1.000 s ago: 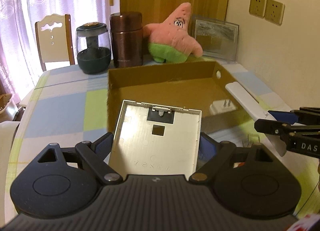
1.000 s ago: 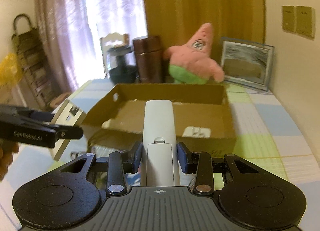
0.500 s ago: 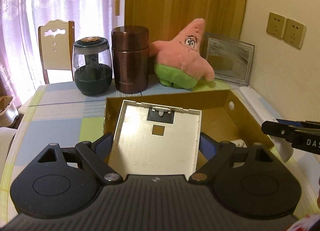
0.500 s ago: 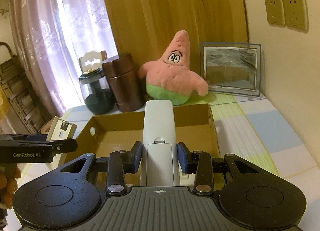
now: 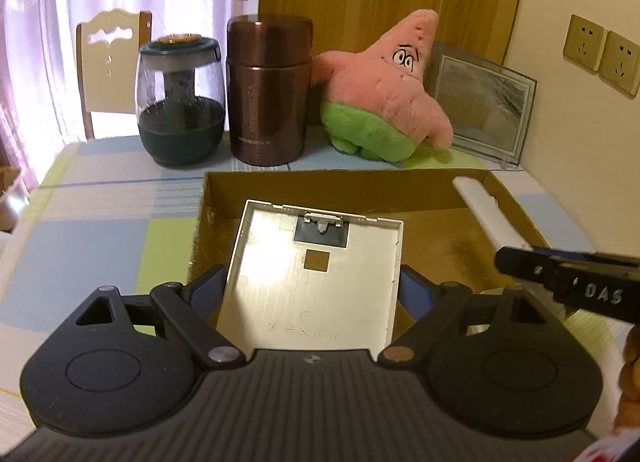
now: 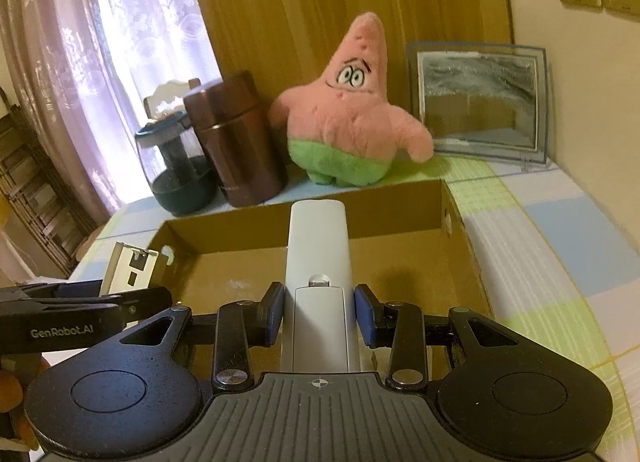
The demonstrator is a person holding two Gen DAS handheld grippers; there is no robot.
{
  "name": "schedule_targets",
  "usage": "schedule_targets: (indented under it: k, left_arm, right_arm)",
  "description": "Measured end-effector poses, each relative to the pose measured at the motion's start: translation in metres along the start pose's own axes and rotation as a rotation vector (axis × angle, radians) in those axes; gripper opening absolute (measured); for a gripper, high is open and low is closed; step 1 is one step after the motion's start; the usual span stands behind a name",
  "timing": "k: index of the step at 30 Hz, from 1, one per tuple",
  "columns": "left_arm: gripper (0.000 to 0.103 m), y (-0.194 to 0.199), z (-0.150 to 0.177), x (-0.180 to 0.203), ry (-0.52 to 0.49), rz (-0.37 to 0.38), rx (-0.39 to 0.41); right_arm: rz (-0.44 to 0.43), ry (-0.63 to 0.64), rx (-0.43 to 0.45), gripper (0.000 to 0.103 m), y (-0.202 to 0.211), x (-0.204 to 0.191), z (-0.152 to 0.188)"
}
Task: Organize rigid objects
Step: 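Open both tools to drop the switch plate and remote into the box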
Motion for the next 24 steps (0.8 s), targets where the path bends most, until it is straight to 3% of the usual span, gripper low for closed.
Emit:
schedule_targets:
  k: [12, 24]
  left_arm:
    - [0.088, -0.014, 0.006, 0.004, 0.004, 0.023, -0.012]
    - [0.088, -0.002, 0.000, 0.001, -0.003, -0.001, 0.018]
  right_arm:
    - [0.019, -0.023, -0.027, 0.035, -0.011, 0.007, 0.007]
    - [0.003, -0.055, -0.019, 0.035, -0.008, 0.008, 0.005]
Point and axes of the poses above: each gripper's, at about its wrist camera, not at the fingertips, and y roughly against the way its jaws point, x to its right, z to its underside, the point moved 6 cm from there along -y, roughly the way its jaws point, and after that the axes turned 4 degrees about z, right-handed, at the moved point
